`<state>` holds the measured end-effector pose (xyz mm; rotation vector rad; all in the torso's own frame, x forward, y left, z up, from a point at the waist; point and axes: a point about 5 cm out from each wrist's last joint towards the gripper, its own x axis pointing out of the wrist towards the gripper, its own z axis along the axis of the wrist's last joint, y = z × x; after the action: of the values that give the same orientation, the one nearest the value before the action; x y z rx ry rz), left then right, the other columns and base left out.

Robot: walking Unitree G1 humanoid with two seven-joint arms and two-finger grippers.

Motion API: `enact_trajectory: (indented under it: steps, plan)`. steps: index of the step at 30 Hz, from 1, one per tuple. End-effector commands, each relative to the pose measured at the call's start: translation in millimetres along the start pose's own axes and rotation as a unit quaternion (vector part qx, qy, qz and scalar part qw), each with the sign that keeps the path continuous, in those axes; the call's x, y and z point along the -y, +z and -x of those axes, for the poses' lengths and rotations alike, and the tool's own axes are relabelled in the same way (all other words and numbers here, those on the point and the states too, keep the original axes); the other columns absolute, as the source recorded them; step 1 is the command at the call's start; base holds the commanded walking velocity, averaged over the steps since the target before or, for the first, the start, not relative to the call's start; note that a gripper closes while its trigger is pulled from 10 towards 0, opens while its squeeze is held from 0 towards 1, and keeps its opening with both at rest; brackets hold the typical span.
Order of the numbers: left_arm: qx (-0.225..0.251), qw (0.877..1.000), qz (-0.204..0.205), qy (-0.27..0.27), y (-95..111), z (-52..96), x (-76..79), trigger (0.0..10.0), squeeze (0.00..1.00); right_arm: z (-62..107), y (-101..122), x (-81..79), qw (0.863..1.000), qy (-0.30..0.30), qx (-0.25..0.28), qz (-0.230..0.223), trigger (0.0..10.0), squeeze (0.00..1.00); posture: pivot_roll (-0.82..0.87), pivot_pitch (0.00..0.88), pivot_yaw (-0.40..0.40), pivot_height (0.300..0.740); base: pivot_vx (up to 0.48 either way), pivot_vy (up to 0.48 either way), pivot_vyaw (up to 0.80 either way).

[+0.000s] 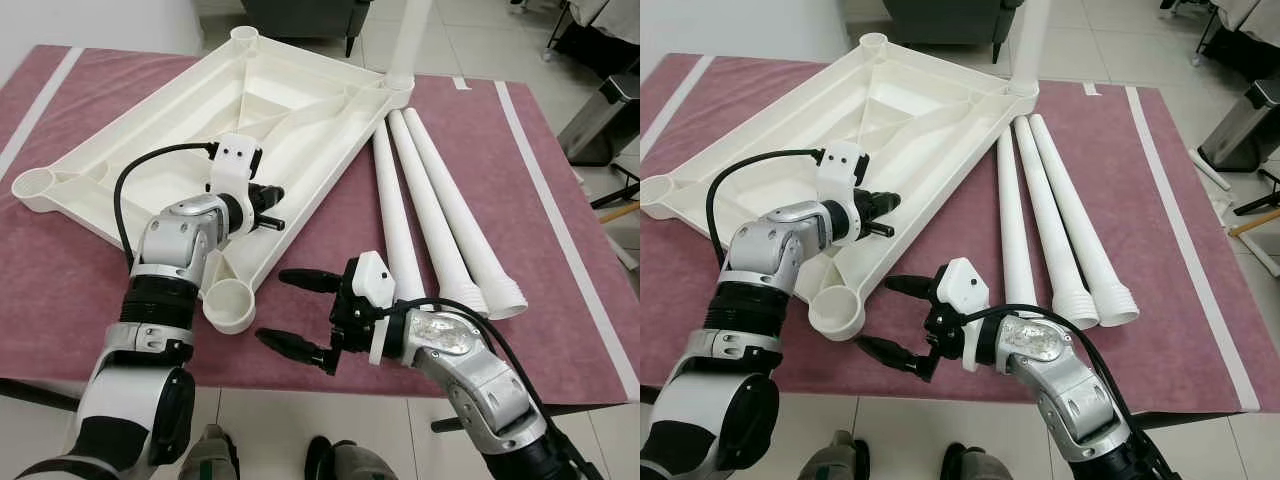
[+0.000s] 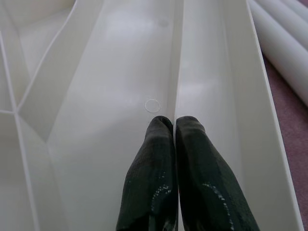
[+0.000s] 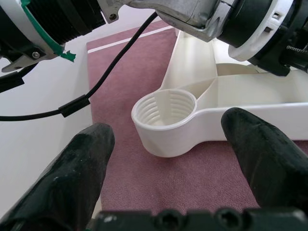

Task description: Building children table

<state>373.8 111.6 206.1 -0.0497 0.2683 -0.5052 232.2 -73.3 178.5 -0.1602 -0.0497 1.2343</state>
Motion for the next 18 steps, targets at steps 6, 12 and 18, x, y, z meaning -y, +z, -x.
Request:
enact_trajectory:
  steps: [6,12,18]
  plan:
    - [-0.028,0.935,0.043,0.352,-16.9,18.2,-47.4,10.0,0.00,0.5,-1.8,-2.0,1.000,0.003,-0.005,0.000,10.0,0.00,0.16,0.183,-0.008,0.740,0.000,0.000,0.00]
    - [-0.033,0.959,0.041,0.280,-18.1,7.5,-24.9,10.0,0.00,0.5,-1.9,-1.5,1.000,0.003,-0.005,0.001,10.0,0.00,0.16,0.183,-0.012,0.740,0.000,0.000,0.00]
    - [-0.027,0.988,-0.030,0.151,-15.2,-5.6,19.5,10.0,0.00,0.1,-2.0,-1.5,1.000,0.004,-0.005,0.002,10.0,0.00,0.16,0.183,-0.010,0.740,0.000,0.000,0.00]
